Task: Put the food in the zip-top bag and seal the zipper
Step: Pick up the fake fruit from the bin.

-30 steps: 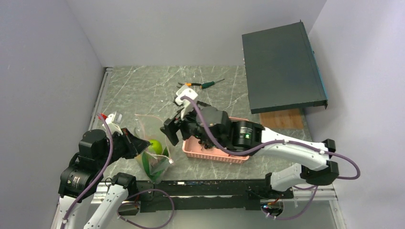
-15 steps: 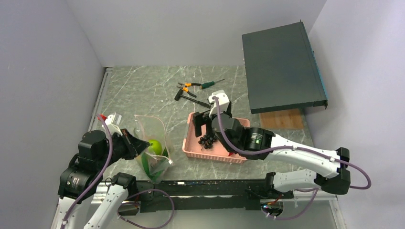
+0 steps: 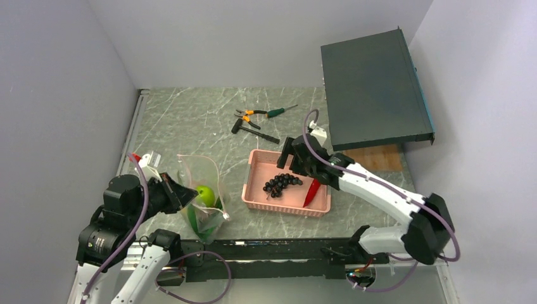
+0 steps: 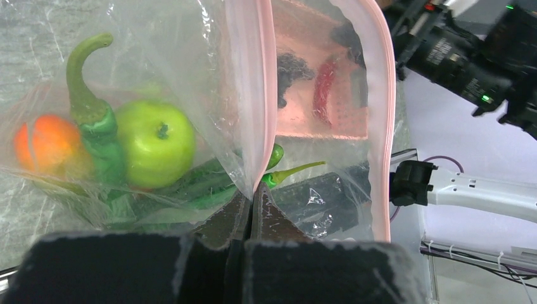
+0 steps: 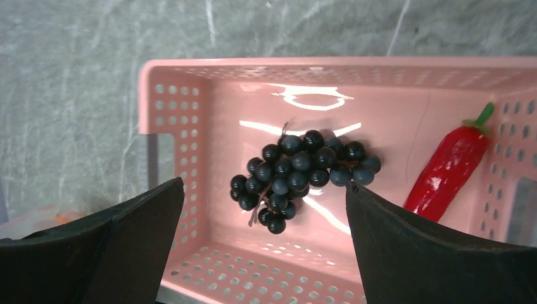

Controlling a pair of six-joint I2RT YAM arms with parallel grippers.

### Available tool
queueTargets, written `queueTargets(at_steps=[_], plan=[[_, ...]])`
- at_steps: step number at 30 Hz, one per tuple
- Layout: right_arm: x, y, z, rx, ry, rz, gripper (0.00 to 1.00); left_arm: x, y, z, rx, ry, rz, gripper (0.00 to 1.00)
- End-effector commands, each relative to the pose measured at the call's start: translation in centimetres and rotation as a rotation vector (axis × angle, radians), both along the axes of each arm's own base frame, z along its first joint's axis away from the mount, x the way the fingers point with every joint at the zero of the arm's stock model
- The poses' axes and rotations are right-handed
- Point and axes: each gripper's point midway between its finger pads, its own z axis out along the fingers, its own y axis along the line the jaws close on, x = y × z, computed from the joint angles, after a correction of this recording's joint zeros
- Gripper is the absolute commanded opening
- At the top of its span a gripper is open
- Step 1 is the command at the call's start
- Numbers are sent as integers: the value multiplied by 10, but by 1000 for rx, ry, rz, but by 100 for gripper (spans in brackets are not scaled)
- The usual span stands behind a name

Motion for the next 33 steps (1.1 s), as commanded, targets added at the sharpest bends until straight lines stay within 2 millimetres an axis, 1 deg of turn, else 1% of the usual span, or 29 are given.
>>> queueTargets(at_steps=[1,6,12,16,22,24,26,27,30,32,33], plan=[[-4,14,-31,77,193,-38,99,-4,1,8,-15,-22,9,0],[-1,22,-60,50,260,-53,97,-4,1,8,-14,-19,9,0],[5,33,-88,24,310,-49,95,-2,0,8,-12,-16,2,0],[9,33,-102,-7,328,-70,96,-3,1,9,-6,-17,3,0],[6,30,-126,-38,359,-98,96,-2,1,7,-5,-13,4,0],[4,30,-133,-50,372,-94,93,-2,0,6,-8,-10,1,0],[3,30,-137,-57,373,-84,86,-3,0,6,-6,-9,-1,0],[3,31,-137,-54,366,-74,80,-3,1,6,-5,-10,2,0],[2,31,-134,-44,342,-71,72,-4,2,5,-2,-9,6,0],[2,31,-131,-40,331,-69,63,-5,2,6,-6,-9,6,0],[2,31,-129,-36,326,-65,60,-5,2,6,-8,-8,6,0]])
